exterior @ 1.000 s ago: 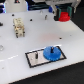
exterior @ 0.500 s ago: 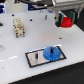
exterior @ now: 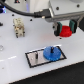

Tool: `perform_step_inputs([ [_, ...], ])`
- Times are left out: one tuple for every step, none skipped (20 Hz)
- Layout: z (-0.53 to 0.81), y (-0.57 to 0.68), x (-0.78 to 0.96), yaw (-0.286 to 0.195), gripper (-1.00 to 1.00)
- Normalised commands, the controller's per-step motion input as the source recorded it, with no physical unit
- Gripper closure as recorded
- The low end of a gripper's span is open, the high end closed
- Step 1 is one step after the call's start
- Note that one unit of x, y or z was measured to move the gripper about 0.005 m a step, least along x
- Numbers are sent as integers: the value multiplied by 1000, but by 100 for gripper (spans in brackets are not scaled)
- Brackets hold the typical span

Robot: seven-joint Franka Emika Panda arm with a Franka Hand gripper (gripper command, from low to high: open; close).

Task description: Insert the blue gear onto the right peg, followed by the red gear

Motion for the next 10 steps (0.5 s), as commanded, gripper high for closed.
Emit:
perform_step_inputs([
  [0, -160, 417, 0, 100],
  [0, -174, 374, 0, 100],
  [0, -154, 320, 0, 100],
  [-29, -146, 311, 0, 100],
  [-54, -191, 317, 0, 100],
  [-86, -226, 334, 0, 100],
  [-111, -234, 351, 0, 100],
  [-111, -246, 354, 0, 100],
  [-114, -246, 346, 0, 100],
  [-126, -211, 323, 0, 100],
])
